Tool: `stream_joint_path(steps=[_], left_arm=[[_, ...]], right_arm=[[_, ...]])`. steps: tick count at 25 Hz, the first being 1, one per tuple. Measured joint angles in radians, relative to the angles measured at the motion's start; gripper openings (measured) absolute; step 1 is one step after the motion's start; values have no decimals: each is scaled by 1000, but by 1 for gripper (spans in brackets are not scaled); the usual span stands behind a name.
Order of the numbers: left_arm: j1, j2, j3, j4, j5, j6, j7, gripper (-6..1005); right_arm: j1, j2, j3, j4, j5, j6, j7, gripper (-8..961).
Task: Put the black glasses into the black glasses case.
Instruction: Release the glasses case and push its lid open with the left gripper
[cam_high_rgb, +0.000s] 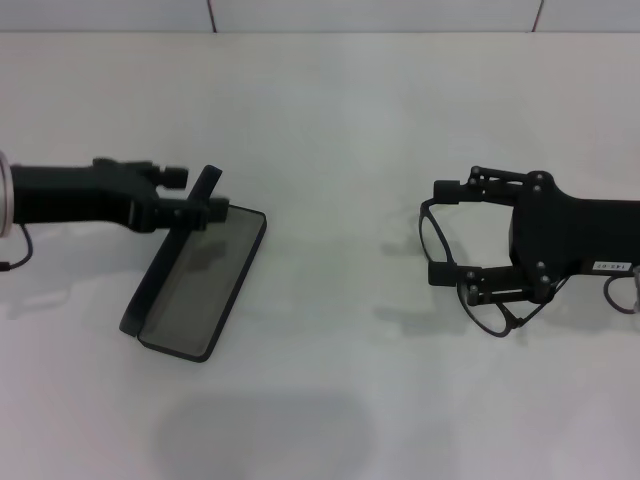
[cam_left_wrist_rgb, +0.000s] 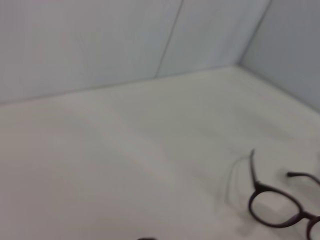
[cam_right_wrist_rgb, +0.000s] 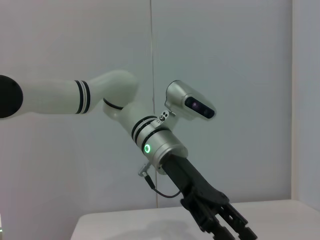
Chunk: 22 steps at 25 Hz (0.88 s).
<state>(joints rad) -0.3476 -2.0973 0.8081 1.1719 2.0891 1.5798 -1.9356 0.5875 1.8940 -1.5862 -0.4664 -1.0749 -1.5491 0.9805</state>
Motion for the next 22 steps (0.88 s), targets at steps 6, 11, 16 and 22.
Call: stream_joint_path(steps=[6,11,16,22], left_arm=[[43,2,92,23,44,-109,-67,871],[70,3,116,30,48,-144,-67,871],[69,4,147,26,91,-147,-92,870],[41,5,156,13,117,-163,-170,663]], right_arm=[[-12,2,0,-1,-7,-3,-2,827],[-15,4,0,-4,-7,-4,-2,826],[-15,4,0,-9,-8,-5,2,826],[-15,6,0,-12,-13,-6,3,826]])
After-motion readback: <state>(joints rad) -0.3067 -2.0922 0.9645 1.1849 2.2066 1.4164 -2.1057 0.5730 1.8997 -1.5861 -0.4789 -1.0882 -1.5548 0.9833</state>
